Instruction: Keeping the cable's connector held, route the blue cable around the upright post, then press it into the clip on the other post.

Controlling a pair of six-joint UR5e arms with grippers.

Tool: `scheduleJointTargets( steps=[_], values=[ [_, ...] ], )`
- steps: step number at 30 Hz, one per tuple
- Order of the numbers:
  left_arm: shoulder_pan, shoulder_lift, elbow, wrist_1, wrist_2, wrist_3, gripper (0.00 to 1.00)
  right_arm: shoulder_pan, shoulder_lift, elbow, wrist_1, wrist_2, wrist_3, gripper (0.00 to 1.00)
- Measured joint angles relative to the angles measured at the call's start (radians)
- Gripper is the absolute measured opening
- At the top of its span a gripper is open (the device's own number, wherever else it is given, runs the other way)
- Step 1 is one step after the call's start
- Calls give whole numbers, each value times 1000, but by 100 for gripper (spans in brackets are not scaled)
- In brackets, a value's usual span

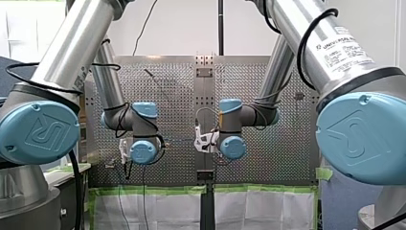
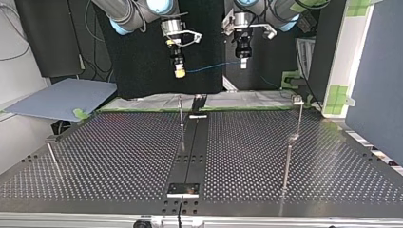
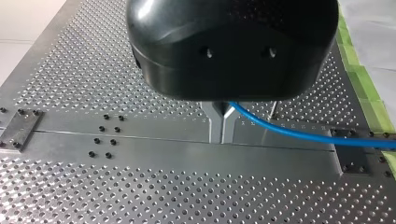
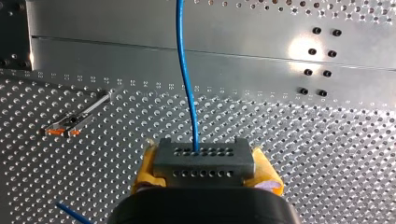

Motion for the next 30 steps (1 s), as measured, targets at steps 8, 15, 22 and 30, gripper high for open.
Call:
scheduleJointTargets(
  steps=[8,15,22,30],
  values=[
    [0,0,0,0,0,0,0,0,0,0,0,0,0,0],
    [0,0,0,0,0,0,0,0,0,0,0,0,0,0],
    [0,0,0,1,0,0,0,0,0,0,0,0,0,0],
    [0,0,0,1,0,0,0,18,25,-14,11,4,-3,0]
  ],
)
